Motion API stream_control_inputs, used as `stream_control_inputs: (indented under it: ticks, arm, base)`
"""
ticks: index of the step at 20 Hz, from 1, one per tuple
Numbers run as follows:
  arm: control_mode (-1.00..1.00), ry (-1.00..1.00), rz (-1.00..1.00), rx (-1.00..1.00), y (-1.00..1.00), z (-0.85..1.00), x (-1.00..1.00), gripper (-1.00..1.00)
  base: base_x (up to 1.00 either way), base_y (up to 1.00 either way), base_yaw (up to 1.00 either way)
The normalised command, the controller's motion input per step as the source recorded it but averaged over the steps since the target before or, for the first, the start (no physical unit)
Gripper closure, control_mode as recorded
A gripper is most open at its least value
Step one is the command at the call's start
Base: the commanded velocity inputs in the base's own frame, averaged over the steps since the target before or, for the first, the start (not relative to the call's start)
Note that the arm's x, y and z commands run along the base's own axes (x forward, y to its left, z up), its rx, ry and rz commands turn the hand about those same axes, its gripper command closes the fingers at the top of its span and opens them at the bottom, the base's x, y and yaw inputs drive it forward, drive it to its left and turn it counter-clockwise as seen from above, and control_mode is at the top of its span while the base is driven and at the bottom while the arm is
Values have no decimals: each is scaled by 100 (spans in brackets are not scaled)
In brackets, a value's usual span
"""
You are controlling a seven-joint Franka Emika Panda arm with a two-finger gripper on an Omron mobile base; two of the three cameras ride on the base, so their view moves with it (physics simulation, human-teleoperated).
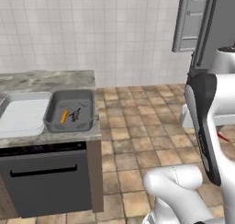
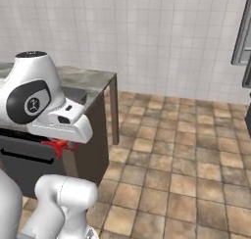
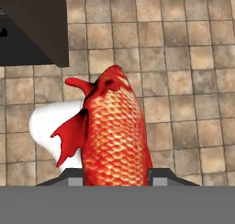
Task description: Place one carrot and one fish in each tupperware on the nearby counter, to pack two identical lunches.
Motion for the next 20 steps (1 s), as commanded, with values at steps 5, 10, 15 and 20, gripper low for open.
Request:
stream_control_inputs:
  ticks: [5, 10, 15, 20]
  arm:
    - [100, 0, 0, 0, 0, 0, 0, 100]
    - [100, 0, 0, 0, 0, 0, 0, 100]
    - [100, 0, 0, 0, 0, 0, 0, 100]
    - [100, 0, 0, 0, 0, 0, 0, 100]
  base:
    - [21, 100, 6]
    - [17, 100, 2]
    - [34, 100, 0]
    - [50, 75, 0]
